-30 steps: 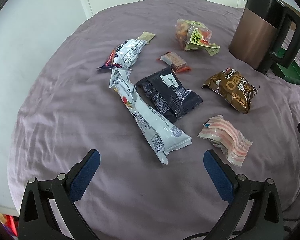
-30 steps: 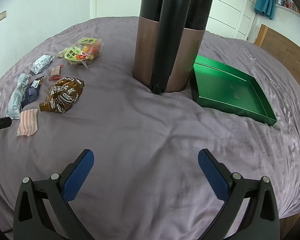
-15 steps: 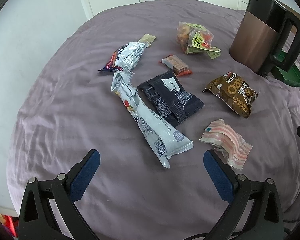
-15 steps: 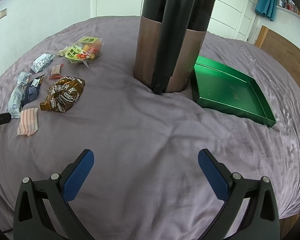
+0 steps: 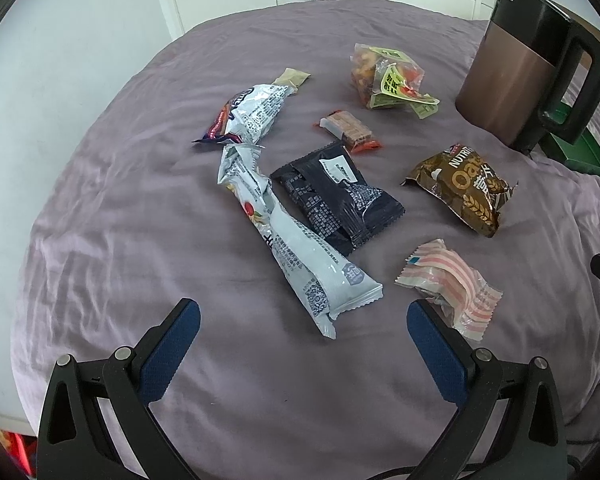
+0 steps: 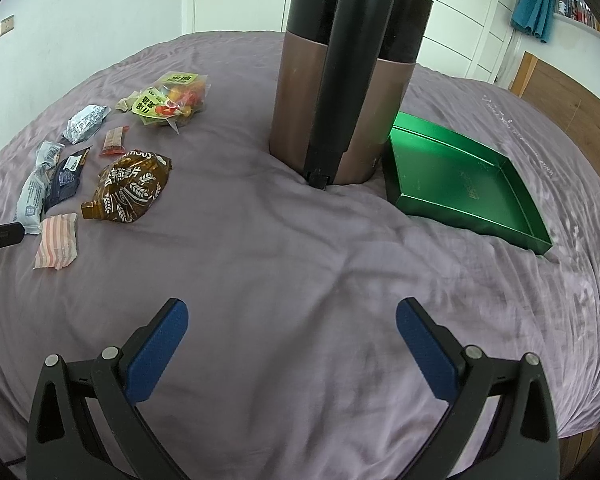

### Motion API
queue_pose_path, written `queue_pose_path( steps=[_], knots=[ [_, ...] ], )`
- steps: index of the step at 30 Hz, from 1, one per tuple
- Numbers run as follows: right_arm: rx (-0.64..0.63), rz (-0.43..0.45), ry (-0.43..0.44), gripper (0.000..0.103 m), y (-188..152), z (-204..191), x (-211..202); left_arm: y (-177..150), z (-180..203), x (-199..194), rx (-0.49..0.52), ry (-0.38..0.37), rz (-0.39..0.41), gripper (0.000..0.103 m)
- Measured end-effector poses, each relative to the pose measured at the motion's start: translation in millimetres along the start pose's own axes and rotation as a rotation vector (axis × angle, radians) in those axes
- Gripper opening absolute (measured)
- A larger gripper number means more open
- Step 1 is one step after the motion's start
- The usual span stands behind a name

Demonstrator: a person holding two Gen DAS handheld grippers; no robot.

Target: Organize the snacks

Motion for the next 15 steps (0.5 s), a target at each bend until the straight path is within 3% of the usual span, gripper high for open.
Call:
queue_pose_path(
  steps=[15],
  knots=[
    [-0.006,0.003,0.007,0.103,1.3,-5.1,-3.2,2.1,-7.1,0.2,0.000,0.020,0.006,0.102]
  ],
)
Point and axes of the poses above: each gripper's, at about its wrist camera, not at the fingertips, and x roughly the way its jaws point, z to its right, y to its top, the point moved 10 cm from there along x, roughly the way its jaws point, and after that the axes turned 4 degrees about -y, right-handed, at the moved point
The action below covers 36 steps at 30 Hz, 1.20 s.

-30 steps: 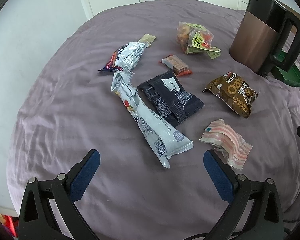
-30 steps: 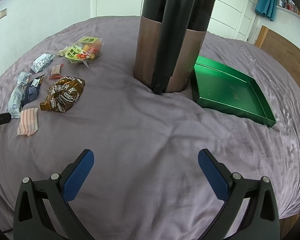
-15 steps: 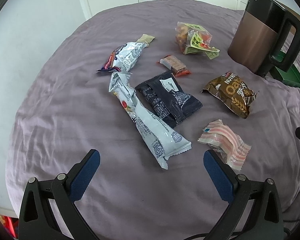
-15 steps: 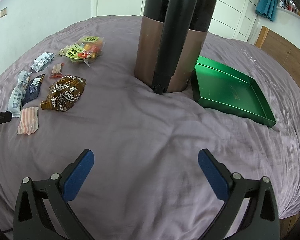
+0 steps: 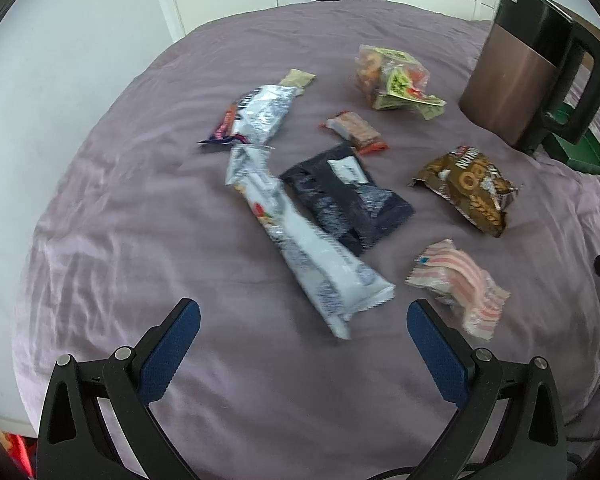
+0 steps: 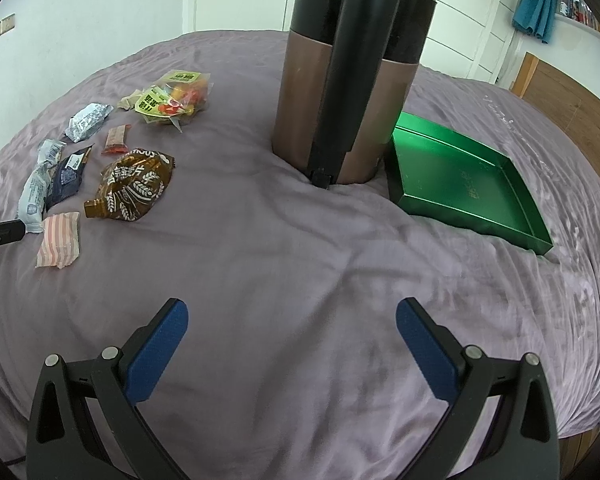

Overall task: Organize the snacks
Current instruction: 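Grasp the long white wafer bar with the left tool while the right grasps the pink-striped candy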

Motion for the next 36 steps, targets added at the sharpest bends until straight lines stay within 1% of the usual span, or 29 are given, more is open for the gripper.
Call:
queue_pose_path(
  steps=[6,10,15,20,24,28,33,36],
  knots=[
    [-0.008,0.022,0.034,0.103,13.4,-15.7,-5.3,5.2,-36.3,-9.5,-0.035,0.049,0.024,0.102],
    [-0.015,0.036,0.075,0.103,23.3,-31.9,-7.5,9.9,-52.8,-15.4,-0.059,0.054,0.035,0.102],
    [-0.034,0.039,0.135,0.103,29.6,-57.6,-7.4,13.9,-43.0,-9.7,-0.057,0.027,0.025,0.102],
    [-0.066,0.030,0.176,0.103,30.2,-78.6,-5.2,17.9,-17.5,8.7,-0.031,0.002,-0.009,0.102],
    [-0.070,0.022,0.215,0.103,30.5,-89.6,-5.0,22.4,-9.3,21.6,-0.031,-0.002,-0.031,0.102],
    [-0.087,0.012,0.263,0.103,28.9,-105.4,-4.2,25.0,-11.8,33.8,-0.041,0.002,-0.056,0.102],
    [-0.147,-0.012,0.336,0.103,24.0,-134.0,-2.2,21.0,-23.6,50.6,-0.077,-0.013,-0.098,0.102],
    [-0.178,-0.023,0.363,0.103,23.4,-149.2,-0.2,19.0,-31.9,58.2,-0.098,-0.018,-0.116,0.102]
  ],
)
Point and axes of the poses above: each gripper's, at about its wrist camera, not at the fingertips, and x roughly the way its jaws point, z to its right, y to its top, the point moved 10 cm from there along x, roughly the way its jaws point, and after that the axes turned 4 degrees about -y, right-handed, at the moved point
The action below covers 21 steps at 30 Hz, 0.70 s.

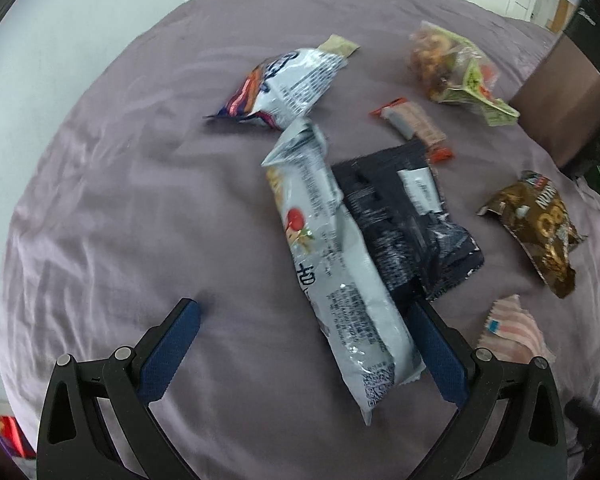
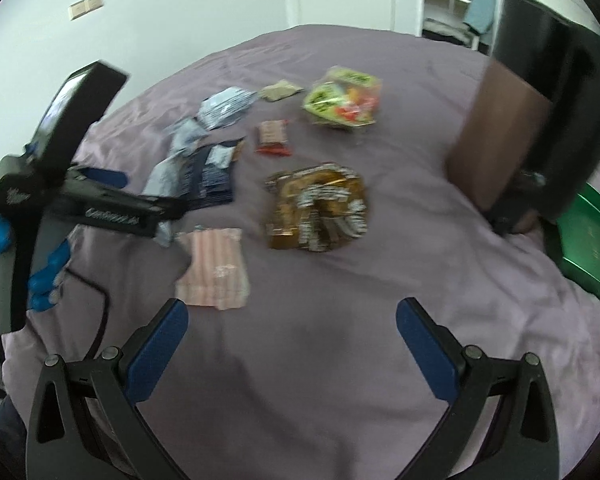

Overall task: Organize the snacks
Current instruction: 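Grasp the long white wafer bar with the left tool while the right grasps the pink-striped candy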

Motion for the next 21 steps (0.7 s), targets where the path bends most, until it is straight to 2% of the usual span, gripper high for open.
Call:
queue_pose_path(
  steps=[11,15,21],
  knots=[
    [-0.029,-0.043,0.144,0.103,5.3,-41.7,21.1,11.3,-53.9,6.9,-0.036,0.075,-0.008,0.102],
    [-0.030,-0.059,0.182,0.103,3.5,-52.5,26.5,20.6,-65.9,12.4,0.003,0.101,-0.011,0.102],
    [-0.027,-0.076,0.199,0.103,9.4,-59.7,38.5,47.2,-57.3,25.6,0.084,0.135,-0.018,0.102]
  ],
)
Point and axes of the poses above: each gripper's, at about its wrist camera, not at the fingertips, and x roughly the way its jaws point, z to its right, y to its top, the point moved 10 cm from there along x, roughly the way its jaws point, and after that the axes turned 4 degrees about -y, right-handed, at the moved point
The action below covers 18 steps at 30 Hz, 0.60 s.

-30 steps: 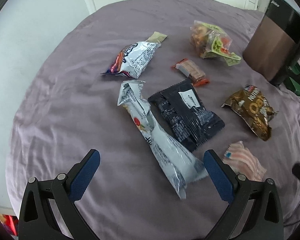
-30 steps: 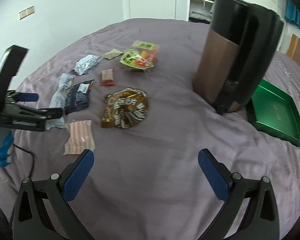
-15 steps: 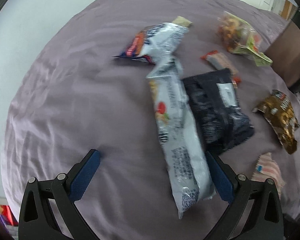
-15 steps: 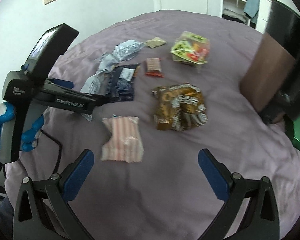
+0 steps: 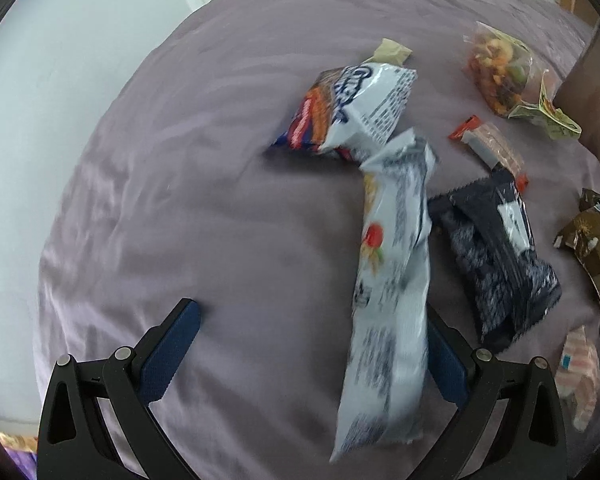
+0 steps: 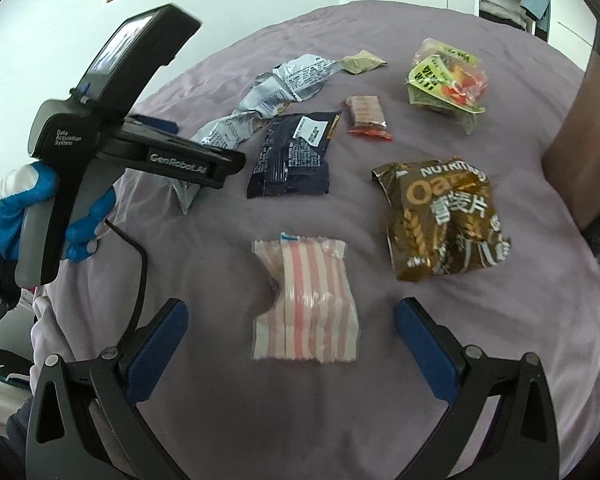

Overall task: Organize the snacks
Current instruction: 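Grasp the long white wafer bar with the left tool while the right grasps the pink-striped candy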

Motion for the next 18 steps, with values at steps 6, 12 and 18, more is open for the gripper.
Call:
queue_pose_path(
  steps=[6,12,18],
  knots=[
    [-0.002,-0.017,0.011,0.103,9.0,-0.8,15.9,11.7,-0.6,13.5,0.032,0.015,-0.044,0.102],
    [0.000,-0.037,0.015,0.103,14.6,2.3,22.4,14.7,-19.8,34.4,-0.041,-0.076,-0.100,0.102],
    [0.010,-0.050,0.032,0.103,18.0,5.6,28.2,16.2,-26.2,41.0,0.018,-0.030,-0.137,0.102]
  ],
)
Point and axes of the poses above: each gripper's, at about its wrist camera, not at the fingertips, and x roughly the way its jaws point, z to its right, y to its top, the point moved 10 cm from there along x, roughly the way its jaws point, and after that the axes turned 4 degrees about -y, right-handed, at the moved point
